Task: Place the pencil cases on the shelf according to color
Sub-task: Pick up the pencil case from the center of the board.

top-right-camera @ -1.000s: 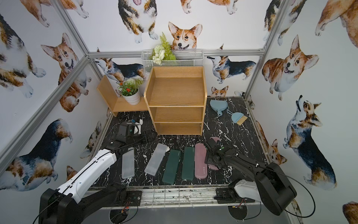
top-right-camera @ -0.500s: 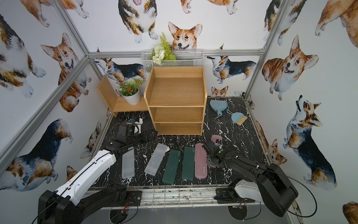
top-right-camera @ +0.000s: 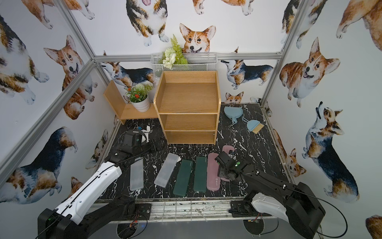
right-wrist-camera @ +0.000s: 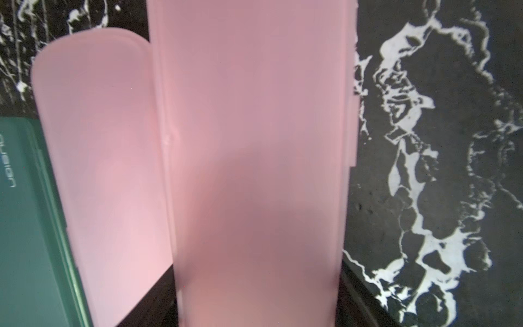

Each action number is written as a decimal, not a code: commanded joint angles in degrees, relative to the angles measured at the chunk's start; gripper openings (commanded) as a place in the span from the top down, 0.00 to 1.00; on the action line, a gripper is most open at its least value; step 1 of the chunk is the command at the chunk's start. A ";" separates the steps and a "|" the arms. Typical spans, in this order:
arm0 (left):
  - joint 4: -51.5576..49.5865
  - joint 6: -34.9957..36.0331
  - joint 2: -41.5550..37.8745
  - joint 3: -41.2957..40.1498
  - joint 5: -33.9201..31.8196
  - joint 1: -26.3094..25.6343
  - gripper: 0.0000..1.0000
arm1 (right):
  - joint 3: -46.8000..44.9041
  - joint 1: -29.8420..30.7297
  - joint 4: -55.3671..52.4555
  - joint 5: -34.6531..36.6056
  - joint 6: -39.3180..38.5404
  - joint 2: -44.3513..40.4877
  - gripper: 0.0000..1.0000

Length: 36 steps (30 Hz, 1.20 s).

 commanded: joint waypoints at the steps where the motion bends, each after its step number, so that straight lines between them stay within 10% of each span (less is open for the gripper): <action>1: 0.43 -0.43 0.40 0.53 -0.14 -0.06 0.01 | -0.06 -0.04 -2.37 0.82 0.62 0.87 0.34; 19: 2.51 0.69 3.25 0.36 1.80 -0.23 0.01 | -1.86 -0.31 2.05 -2.29 0.54 7.89 0.07; 36: 2.36 1.72 3.40 0.79 2.42 -0.24 0.01 | -3.62 0.34 -1.88 -1.99 5.82 -0.70 0.51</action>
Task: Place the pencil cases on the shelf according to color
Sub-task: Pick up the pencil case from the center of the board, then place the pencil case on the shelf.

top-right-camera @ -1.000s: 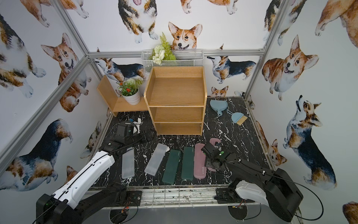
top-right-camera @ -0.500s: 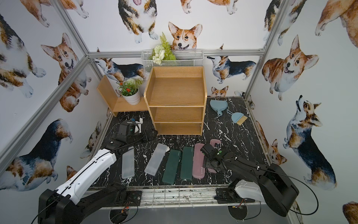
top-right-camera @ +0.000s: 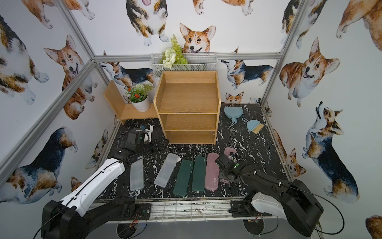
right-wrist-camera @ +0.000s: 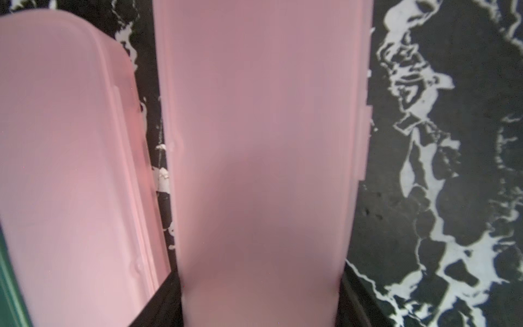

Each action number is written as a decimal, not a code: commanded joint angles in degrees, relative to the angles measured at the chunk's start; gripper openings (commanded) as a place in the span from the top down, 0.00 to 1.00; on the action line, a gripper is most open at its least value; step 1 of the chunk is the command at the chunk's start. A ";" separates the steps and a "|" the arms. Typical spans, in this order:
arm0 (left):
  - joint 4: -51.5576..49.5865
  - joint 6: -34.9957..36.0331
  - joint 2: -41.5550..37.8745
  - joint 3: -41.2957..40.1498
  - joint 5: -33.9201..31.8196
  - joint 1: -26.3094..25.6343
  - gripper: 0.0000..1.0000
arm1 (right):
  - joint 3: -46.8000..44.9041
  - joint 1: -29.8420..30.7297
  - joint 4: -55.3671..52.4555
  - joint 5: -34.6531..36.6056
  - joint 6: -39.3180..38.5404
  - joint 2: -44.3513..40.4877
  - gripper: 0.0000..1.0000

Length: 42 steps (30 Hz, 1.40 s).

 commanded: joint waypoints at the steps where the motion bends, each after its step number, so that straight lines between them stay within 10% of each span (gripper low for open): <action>1: 0.50 0.57 -0.38 0.69 0.58 0.06 0.00 | 0.96 0.46 -6.34 -1.76 2.98 -2.39 0.52; 42: -4.85 -0.06 -3.78 9.57 -4.47 0.05 0.01 | 53.88 32.74 -27.53 15.19 2.71 11.79 0.58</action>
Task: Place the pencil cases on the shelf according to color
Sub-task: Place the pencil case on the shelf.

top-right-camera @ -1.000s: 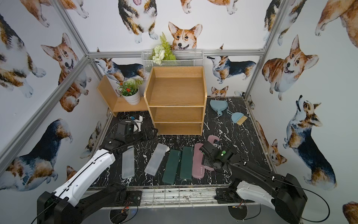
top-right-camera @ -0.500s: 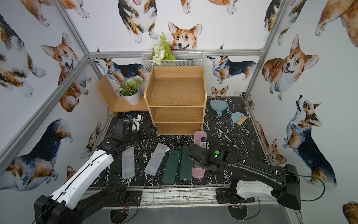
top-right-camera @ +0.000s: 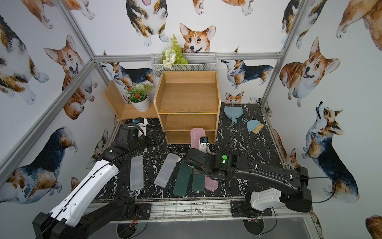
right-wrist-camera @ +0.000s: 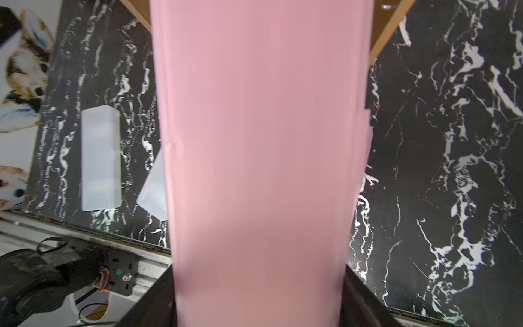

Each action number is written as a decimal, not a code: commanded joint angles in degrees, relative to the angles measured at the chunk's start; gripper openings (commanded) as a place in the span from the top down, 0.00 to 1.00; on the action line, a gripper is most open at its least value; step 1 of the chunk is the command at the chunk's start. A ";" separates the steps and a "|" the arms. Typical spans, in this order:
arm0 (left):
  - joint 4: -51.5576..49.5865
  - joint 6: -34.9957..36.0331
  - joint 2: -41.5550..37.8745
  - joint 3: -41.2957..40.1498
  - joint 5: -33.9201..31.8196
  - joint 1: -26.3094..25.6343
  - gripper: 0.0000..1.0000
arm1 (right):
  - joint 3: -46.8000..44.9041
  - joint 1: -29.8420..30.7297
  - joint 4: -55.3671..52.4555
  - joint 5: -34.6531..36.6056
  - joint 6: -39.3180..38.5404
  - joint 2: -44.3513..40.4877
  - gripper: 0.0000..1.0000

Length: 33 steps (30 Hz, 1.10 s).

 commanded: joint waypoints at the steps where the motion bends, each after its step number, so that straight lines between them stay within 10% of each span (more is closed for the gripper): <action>1: -0.27 0.39 -0.01 1.75 -1.50 0.03 0.01 | 3.46 1.00 -0.08 3.48 -3.34 0.46 0.58; 10: -1.82 2.41 2.47 7.50 -1.82 0.04 0.01 | 13.00 0.72 0.64 9.38 -7.36 1.96 0.56; 33: -1.20 10.26 6.19 8.37 3.60 0.04 0.01 | 60.68 -38.78 -4.25 -7.98 -35.48 37.49 0.49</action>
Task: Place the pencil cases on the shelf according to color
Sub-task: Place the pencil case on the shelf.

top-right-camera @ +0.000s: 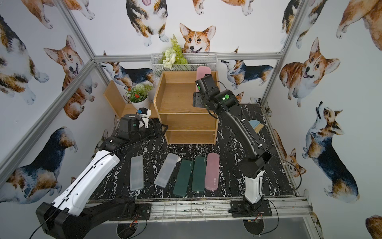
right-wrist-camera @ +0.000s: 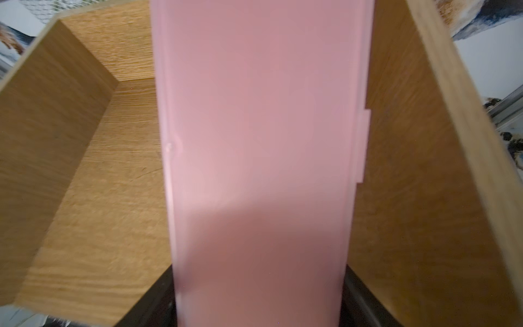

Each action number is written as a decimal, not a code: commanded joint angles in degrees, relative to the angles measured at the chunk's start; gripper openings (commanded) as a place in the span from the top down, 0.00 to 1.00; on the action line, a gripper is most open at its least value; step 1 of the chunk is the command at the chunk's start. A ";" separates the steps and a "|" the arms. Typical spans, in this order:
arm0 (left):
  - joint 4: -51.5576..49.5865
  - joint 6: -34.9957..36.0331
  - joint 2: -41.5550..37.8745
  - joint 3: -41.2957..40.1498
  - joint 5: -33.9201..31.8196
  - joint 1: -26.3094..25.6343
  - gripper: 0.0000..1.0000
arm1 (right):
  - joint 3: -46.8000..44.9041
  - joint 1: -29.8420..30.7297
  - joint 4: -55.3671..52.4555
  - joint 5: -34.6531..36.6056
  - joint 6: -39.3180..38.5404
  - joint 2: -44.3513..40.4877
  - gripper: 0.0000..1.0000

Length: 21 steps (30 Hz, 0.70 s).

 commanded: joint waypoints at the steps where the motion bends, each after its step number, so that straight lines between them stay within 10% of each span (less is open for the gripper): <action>1: 0.90 1.96 -0.36 -1.18 1.73 0.03 0.01 | 0.60 -1.02 -3.46 -2.55 -2.19 1.62 0.48; 21: 4.16 4.07 -0.96 -6.98 2.75 0.11 0.00 | -1.55 -0.43 1.53 -5.79 0.07 -5.02 0.00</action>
